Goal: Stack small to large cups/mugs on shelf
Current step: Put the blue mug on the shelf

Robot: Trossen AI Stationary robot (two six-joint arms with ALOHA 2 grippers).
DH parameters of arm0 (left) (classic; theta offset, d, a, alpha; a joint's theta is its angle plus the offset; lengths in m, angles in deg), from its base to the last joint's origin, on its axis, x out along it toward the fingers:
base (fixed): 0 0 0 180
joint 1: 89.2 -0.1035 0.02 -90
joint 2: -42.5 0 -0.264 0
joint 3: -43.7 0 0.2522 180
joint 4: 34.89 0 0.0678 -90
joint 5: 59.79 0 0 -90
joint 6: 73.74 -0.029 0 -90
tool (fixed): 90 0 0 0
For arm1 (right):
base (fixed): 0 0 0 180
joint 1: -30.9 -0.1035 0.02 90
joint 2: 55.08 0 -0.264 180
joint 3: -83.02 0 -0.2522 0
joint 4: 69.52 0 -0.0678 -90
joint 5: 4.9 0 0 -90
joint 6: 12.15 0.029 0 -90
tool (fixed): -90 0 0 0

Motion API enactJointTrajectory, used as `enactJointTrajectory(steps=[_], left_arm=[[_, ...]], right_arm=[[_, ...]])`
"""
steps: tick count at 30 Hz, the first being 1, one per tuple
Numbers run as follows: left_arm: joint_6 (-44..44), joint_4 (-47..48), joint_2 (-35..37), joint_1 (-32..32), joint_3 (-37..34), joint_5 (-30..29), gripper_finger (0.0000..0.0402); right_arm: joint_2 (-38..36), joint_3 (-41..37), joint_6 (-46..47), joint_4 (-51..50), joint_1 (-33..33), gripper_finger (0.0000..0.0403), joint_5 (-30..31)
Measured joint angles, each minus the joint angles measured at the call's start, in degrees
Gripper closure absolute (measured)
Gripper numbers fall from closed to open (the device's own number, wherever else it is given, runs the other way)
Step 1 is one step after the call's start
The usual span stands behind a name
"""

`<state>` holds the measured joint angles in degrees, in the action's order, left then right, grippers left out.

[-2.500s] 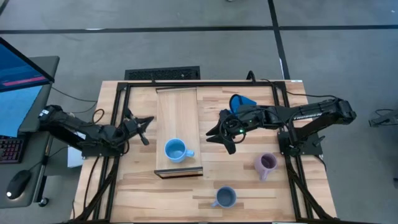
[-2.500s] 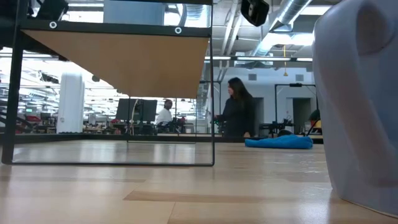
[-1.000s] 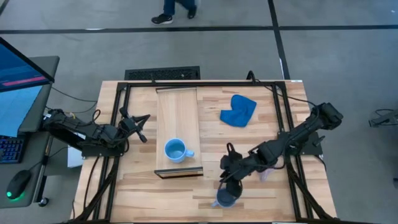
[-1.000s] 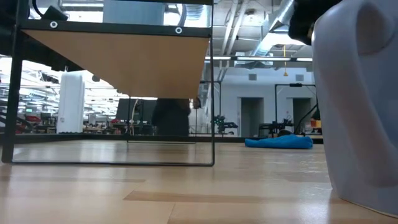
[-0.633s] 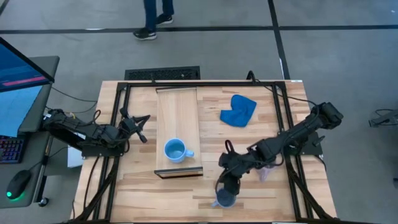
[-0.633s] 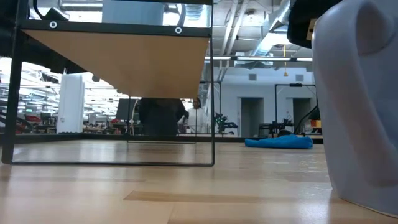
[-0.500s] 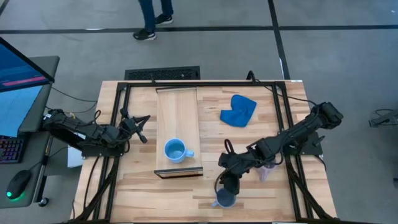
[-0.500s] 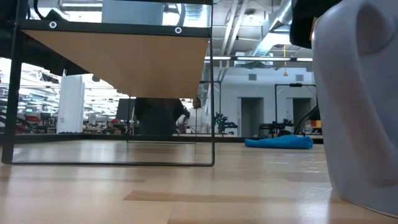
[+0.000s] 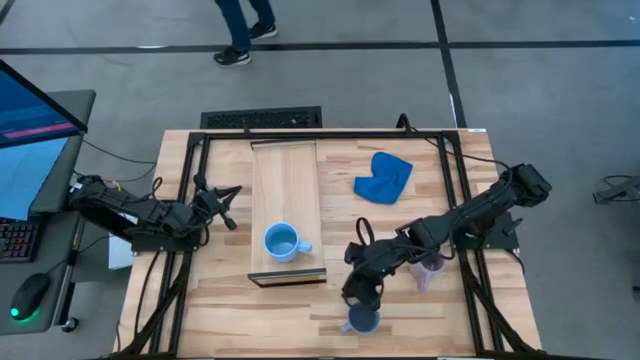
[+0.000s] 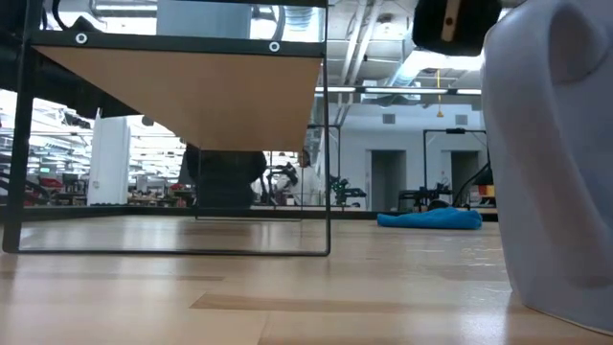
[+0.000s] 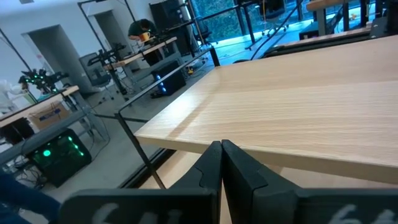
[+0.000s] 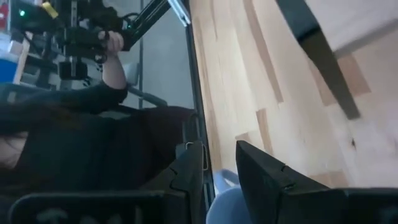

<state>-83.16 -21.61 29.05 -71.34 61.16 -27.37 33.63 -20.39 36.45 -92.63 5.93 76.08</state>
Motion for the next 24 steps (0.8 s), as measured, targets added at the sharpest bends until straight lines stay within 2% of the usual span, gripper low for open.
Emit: enactJointTrajectory(steps=[4, 12, 19, 24], left_arm=[[1.13, -0.01, -0.01, 0.01, 0.00, 0.02, 0.0401], [1.30, 0.01, 0.00, 0.00, 0.00, 0.02, 0.0401], [1.73, 0.01, 0.00, 0.01, 0.00, 0.02, 0.0401], [1.73, 0.01, 0.00, 0.01, 0.00, 0.02, 0.0401]], right_arm=[[0.00, 0.00, 6.88, 0.07, 0.03, 0.0284, -0.14], [0.00, 0.00, 8.43, 2.13, -1.87, 0.0284, -0.16], [0.00, 0.00, 21.11, 0.90, -6.14, 0.0284, 0.16], [0.00, 0.00, 25.78, -2.66, -9.16, 0.0299, 3.82]])
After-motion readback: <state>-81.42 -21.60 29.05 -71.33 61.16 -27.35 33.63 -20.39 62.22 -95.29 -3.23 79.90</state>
